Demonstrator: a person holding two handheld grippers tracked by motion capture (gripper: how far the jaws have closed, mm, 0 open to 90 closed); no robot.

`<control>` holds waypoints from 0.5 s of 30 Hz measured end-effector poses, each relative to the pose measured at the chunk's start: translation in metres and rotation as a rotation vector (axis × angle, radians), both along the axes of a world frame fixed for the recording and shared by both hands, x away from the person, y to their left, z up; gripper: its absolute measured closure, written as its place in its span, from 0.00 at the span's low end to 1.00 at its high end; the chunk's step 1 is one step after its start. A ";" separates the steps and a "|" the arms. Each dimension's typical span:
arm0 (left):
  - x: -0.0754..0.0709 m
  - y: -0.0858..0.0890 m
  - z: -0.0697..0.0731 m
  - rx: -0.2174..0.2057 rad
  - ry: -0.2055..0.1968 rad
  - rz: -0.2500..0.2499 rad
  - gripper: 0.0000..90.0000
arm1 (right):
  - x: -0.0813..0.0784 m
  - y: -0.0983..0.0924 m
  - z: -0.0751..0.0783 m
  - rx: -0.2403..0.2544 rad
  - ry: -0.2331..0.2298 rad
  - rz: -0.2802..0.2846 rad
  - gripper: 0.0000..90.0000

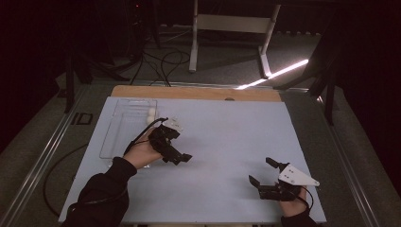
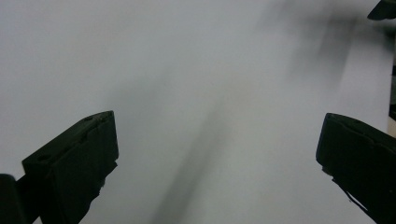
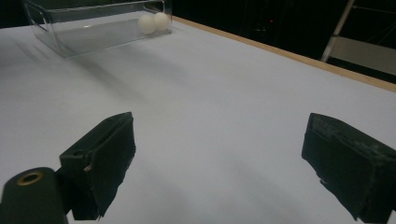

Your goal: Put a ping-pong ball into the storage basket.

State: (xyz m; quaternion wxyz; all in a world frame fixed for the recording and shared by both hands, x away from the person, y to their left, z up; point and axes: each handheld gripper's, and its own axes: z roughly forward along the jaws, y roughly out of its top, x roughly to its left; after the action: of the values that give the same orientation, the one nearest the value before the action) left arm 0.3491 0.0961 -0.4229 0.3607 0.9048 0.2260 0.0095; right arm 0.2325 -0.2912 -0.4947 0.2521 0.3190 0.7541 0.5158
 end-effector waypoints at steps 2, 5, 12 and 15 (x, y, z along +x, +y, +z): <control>-0.003 -0.001 -0.002 -0.008 -0.011 -0.004 0.00 | 0.000 0.000 0.000 -0.002 -0.002 0.001 0.11; -0.009 -0.003 -0.005 -0.011 -0.025 -0.017 0.00 | 0.000 0.000 0.000 -0.002 -0.002 0.002 0.11; -0.020 -0.007 -0.015 -0.013 -0.025 -0.054 0.00 | 0.000 0.001 0.000 -0.004 -0.002 0.005 0.11; -0.025 -0.008 -0.020 -0.017 -0.013 -0.067 0.00 | 0.000 0.001 0.000 -0.002 -0.001 0.004 0.11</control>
State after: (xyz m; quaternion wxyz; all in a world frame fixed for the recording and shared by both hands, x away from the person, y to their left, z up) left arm 0.3238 0.0885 -0.4429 0.3698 0.9088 0.1933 0.0016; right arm 0.2322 -0.2904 -0.4945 0.2516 0.3170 0.7551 0.5158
